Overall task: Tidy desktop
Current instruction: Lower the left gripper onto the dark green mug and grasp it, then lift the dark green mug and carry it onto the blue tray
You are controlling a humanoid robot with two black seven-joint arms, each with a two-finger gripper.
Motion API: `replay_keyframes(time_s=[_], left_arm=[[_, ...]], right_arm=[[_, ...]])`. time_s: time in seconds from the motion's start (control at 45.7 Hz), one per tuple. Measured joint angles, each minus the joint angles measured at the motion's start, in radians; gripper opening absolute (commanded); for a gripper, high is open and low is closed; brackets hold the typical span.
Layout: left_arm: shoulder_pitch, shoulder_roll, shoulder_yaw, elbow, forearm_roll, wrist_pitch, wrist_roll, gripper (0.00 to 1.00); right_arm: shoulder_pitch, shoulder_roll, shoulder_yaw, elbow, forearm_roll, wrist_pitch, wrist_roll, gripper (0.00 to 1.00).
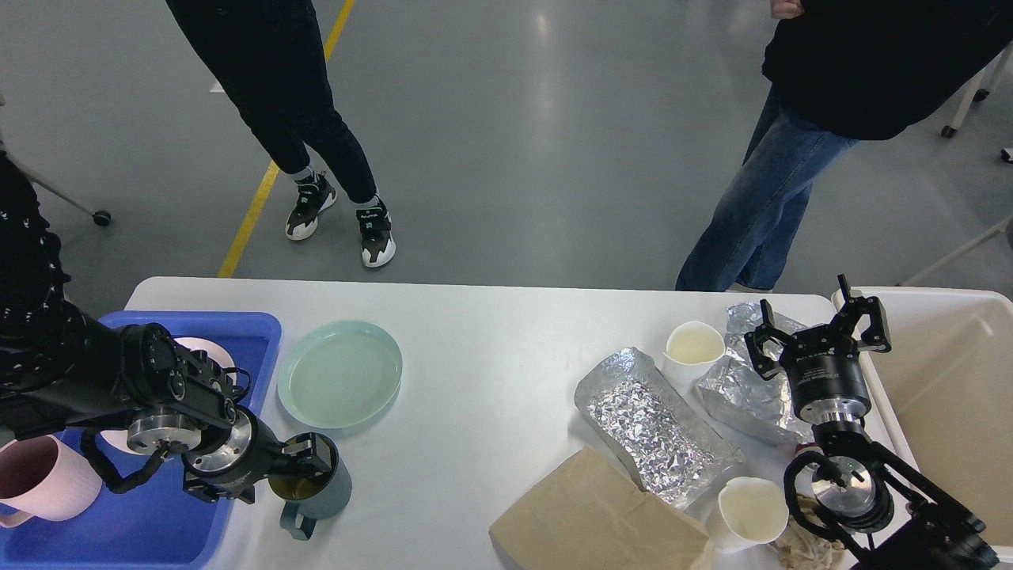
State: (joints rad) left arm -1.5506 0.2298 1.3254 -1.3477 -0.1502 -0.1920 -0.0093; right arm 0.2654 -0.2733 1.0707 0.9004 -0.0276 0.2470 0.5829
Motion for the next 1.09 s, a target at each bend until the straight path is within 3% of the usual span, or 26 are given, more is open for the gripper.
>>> replay_keyframes(time_s=[0.416,0.481,0.722,1.094], left_arm=[[0.011,-0.005,-0.001,0.010,0.001,0.029,-0.001,0.42],[0.016,-0.005,-0.001,0.010,0.002,0.029,0.000,0.30],[0.033,-0.001,-0.004,0.012,-0.009,0.023,-0.002,0.02],[0.027,0.004,0.005,0.012,-0.017,0.016,-0.002,0.00]], right_arm=[[0.000,0.000,0.000,0.000,0.000,0.000,0.000,1.00],[0.000,0.000,0.000,0.000,0.000,0.000,0.000,1.00],[0.000,-0.001,0.000,0.000,0.000,0.000,0.000,1.00],[0.000,0.000,0.000,0.000,0.000,0.000,0.000,1.00]])
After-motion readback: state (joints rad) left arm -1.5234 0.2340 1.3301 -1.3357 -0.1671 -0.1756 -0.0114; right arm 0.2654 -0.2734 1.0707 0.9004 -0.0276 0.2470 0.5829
